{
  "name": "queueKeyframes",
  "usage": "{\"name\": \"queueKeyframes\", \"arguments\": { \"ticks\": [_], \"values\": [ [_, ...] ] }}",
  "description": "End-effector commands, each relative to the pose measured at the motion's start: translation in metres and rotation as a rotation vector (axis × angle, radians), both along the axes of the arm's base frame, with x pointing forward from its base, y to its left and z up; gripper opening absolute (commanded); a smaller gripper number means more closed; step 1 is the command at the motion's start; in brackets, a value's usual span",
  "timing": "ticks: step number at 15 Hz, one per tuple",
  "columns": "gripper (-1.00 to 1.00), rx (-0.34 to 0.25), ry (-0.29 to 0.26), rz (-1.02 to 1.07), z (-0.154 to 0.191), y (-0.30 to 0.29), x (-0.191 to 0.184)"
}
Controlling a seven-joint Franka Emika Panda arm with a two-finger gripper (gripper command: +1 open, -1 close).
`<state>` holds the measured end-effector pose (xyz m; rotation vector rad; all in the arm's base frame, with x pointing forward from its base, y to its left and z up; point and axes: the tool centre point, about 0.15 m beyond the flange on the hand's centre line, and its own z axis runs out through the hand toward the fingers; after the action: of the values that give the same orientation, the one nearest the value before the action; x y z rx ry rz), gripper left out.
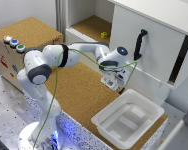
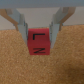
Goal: Place the pink object on the table
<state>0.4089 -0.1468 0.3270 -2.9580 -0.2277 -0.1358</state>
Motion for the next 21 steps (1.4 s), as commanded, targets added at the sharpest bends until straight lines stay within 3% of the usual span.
{"name": "queueKeyframes", "arguments": {
  "ticks": [1,8,12,15,16,21],
  "values": [
    [-1.0,-0.158,0.012,0.005,-0.067,0.041,0.009],
    [-1.0,-0.153,0.094,-0.096,-0.105,0.021,-0.018],
    [-1.0,-0.193,0.103,-0.078,-0.108,0.019,-0.022],
    [-1.0,-0.185,0.107,-0.085,-0.116,0.022,-0.024],
    [1.0,-0.185,0.096,-0.091,-0.115,0.022,-0.025],
    [1.0,-0.17,-0.009,-0.122,-0.068,0.021,-0.04]
  ]
}}
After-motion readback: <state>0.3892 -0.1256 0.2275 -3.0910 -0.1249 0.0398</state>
